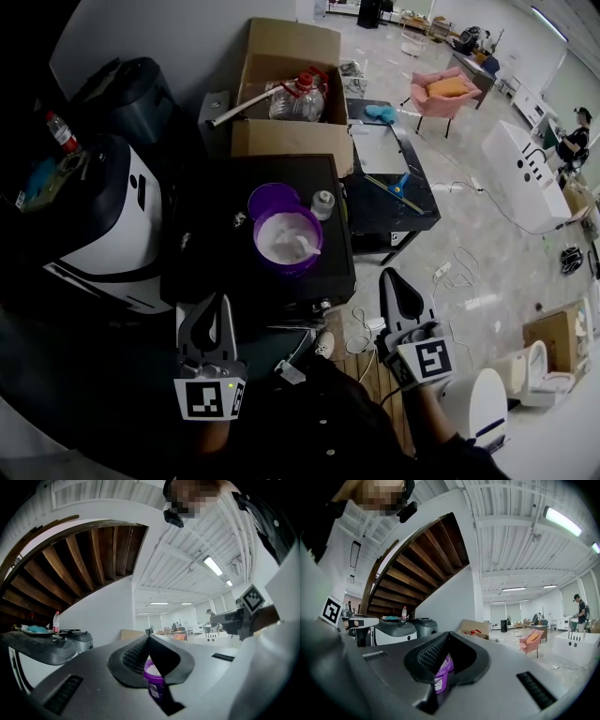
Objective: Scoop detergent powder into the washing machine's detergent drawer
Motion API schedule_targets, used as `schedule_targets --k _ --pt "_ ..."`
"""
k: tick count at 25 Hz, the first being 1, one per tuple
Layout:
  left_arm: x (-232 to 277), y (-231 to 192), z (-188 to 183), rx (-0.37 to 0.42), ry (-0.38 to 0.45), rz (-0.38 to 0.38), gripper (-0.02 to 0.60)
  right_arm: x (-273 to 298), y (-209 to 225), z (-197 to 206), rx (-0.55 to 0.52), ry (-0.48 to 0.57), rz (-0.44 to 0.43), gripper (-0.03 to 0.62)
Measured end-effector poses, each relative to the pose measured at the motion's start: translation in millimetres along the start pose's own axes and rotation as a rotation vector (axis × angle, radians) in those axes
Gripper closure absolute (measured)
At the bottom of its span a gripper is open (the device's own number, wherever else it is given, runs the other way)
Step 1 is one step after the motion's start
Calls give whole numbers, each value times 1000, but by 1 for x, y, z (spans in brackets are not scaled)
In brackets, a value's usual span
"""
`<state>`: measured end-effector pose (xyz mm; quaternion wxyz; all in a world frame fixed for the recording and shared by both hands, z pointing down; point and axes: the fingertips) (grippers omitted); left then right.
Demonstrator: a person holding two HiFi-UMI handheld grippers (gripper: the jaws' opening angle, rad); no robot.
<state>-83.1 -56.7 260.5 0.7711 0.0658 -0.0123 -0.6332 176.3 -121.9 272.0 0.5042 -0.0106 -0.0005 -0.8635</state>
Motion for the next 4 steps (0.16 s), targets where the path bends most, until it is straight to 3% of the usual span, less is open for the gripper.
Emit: schedule_targets --k 4 --pt "0 1 -1 1 -2 2 566 -2 1 0 -2 -5 1 565"
Point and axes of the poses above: the fingertips, and each gripper's own axes: x forward along the fingers, y to its right, z out of its underside, and after that the axes turned 2 degrees about z, right-handed
